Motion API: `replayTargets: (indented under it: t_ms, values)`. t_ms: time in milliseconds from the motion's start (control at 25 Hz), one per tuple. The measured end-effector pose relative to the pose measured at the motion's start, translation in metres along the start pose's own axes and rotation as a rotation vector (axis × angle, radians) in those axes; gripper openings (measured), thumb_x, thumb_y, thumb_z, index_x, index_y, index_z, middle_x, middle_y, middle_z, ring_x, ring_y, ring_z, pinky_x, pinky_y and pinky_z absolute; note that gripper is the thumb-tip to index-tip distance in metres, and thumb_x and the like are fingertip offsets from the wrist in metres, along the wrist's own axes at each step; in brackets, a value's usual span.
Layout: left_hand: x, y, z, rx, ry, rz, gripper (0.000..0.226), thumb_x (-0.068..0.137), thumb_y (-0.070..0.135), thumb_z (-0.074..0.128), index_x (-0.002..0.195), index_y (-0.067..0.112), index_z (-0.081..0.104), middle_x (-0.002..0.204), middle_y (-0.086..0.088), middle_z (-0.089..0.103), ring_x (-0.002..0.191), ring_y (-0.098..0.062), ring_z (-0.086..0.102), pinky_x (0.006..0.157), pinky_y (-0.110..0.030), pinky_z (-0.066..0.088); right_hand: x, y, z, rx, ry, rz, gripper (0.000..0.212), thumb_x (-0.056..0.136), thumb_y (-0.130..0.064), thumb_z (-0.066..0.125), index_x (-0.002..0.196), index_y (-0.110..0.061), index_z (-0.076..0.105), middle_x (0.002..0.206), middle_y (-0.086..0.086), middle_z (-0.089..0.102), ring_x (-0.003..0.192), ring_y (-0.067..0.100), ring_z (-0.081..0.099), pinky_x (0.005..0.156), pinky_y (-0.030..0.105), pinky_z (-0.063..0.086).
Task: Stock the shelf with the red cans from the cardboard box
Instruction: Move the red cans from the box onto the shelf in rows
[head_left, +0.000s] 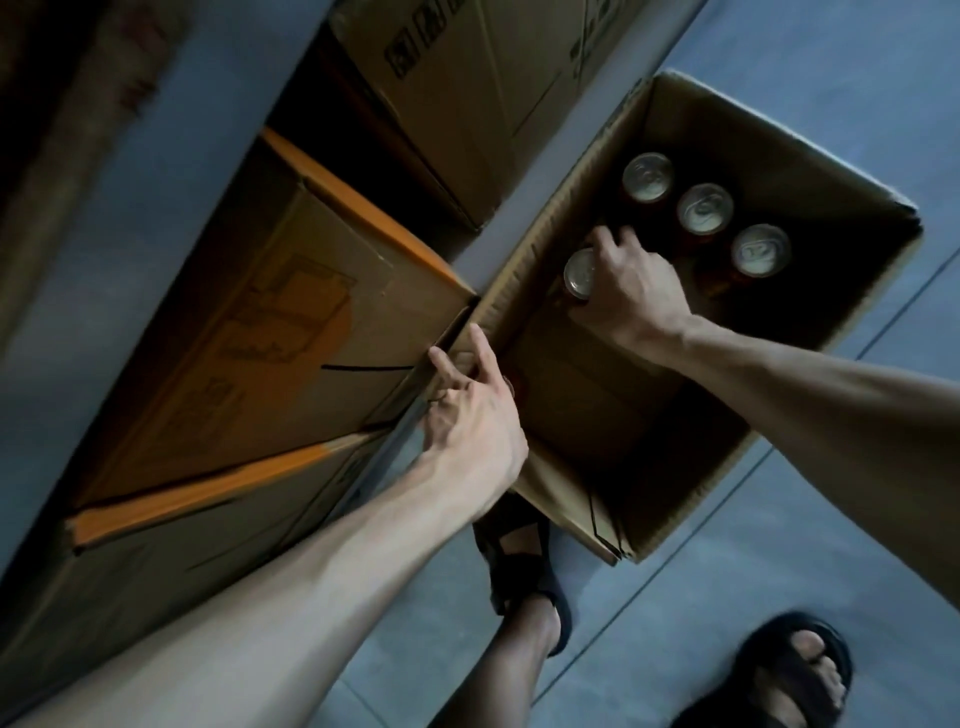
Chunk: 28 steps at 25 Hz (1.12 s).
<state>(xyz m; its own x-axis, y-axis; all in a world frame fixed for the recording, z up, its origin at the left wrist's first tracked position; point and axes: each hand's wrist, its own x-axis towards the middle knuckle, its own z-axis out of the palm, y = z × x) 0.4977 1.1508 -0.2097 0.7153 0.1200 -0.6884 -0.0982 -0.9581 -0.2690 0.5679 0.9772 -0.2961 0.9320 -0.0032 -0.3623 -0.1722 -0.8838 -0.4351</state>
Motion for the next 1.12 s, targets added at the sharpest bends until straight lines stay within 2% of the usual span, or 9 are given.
replayTargets:
  t_ms: [160, 240, 320, 400, 520, 640, 800, 960, 1120]
  values:
    - [-0.024, -0.010, -0.031, -0.083, 0.080, 0.109, 0.099, 0.091, 0.029, 0.057, 0.151, 0.007, -0.019, 0.147, -0.031, 0.037, 0.114, -0.035, 0.060, 0.082, -0.038, 0.050, -0.055, 0.001, -0.046, 0.467, -0.017, 0.198, 0.059, 0.067, -0.051, 0.076, 0.112, -0.021, 0.052, 0.100, -0.001, 0.061, 0.085, 0.014, 0.060, 0.068, 0.024, 0.047]
    - [-0.053, -0.015, -0.064, -0.341, 0.060, 0.252, 0.097, 0.090, 0.037, 0.061, 0.154, 0.011, -0.006, 0.129, -0.021, 0.057, 0.098, -0.025, 0.064, 0.079, -0.034, 0.047, -0.083, -0.010, -0.096, 0.612, -0.021, 0.206, 0.047, 0.067, -0.055, 0.074, 0.099, -0.026, 0.054, 0.086, -0.011, 0.062, 0.071, -0.005, 0.058, 0.054, 0.009, 0.041]
    - [-0.080, -0.013, -0.103, -0.661, -0.006, 0.339, 0.095, 0.084, 0.040, 0.071, 0.154, 0.015, 0.011, 0.133, -0.017, 0.056, 0.108, -0.024, 0.061, 0.092, -0.033, 0.048, -0.114, -0.024, -0.151, 0.692, -0.040, 0.145, 0.040, 0.069, -0.057, 0.074, 0.090, -0.029, 0.054, 0.077, -0.015, 0.060, 0.061, -0.011, 0.056, 0.050, 0.006, 0.038]
    - [-0.113, -0.014, -0.145, -0.862, -0.018, 0.442, 0.086, 0.076, 0.038, 0.080, 0.146, 0.019, 0.034, 0.131, -0.006, 0.060, 0.121, -0.021, 0.057, 0.098, -0.027, 0.045, -0.139, -0.042, -0.218, 0.742, -0.103, 0.106, 0.038, 0.069, -0.059, 0.070, 0.090, -0.030, 0.058, 0.070, -0.013, 0.061, 0.055, -0.005, 0.055, 0.049, 0.009, 0.038]
    - [-0.179, -0.019, -0.218, -1.014, 0.014, 0.560, 0.068, 0.056, 0.049, 0.085, 0.116, 0.034, 0.055, 0.097, 0.021, 0.067, 0.093, 0.008, 0.063, 0.076, -0.002, 0.044, -0.177, -0.074, -0.339, 0.823, -0.207, 0.014, 0.030, 0.072, -0.049, 0.072, 0.090, -0.028, 0.061, 0.066, -0.011, 0.062, 0.056, 0.007, 0.056, 0.051, 0.026, 0.043]
    - [-0.248, -0.037, -0.299, -1.168, -0.052, 0.675, 0.047, 0.058, 0.042, 0.083, 0.098, 0.042, 0.059, 0.089, 0.031, 0.069, 0.084, 0.017, 0.063, 0.071, 0.002, 0.043, -0.215, -0.111, -0.457, 0.834, -0.326, -0.068, 0.040, 0.072, -0.036, 0.070, 0.108, -0.020, 0.063, 0.081, -0.002, 0.066, 0.069, 0.013, 0.059, 0.058, 0.030, 0.046]
    - [-0.351, -0.079, -0.400, -1.386, -0.388, 0.861, 0.046, 0.080, 0.017, 0.076, 0.124, 0.015, 0.061, 0.119, -0.010, 0.068, 0.114, -0.025, 0.064, 0.097, -0.037, 0.049, -0.266, -0.172, -0.597, 0.799, -0.439, -0.189, 0.056, 0.071, -0.026, 0.068, 0.125, -0.013, 0.054, 0.094, 0.000, 0.064, 0.071, 0.004, 0.060, 0.059, 0.018, 0.045]
    - [-0.454, -0.139, -0.479, -1.496, -0.458, 0.907, 0.043, 0.087, 0.007, 0.065, 0.130, 0.006, 0.058, 0.128, -0.016, 0.062, 0.117, -0.027, 0.062, 0.094, -0.031, 0.052, -0.312, -0.238, -0.699, 0.730, -0.501, -0.315, 0.061, 0.075, -0.025, 0.069, 0.132, -0.014, 0.051, 0.101, -0.002, 0.068, 0.084, 0.009, 0.062, 0.065, 0.021, 0.048]
    - [-0.535, -0.183, -0.521, -1.511, -0.264, 0.833, 0.039, 0.085, 0.011, 0.066, 0.122, 0.018, 0.062, 0.124, -0.011, 0.066, 0.116, -0.023, 0.063, 0.098, -0.032, 0.052, -0.343, -0.298, -0.756, 0.646, -0.530, -0.378, 0.068, 0.077, -0.038, 0.074, 0.139, -0.032, 0.047, 0.117, -0.011, 0.069, 0.104, 0.005, 0.066, 0.079, 0.021, 0.052]
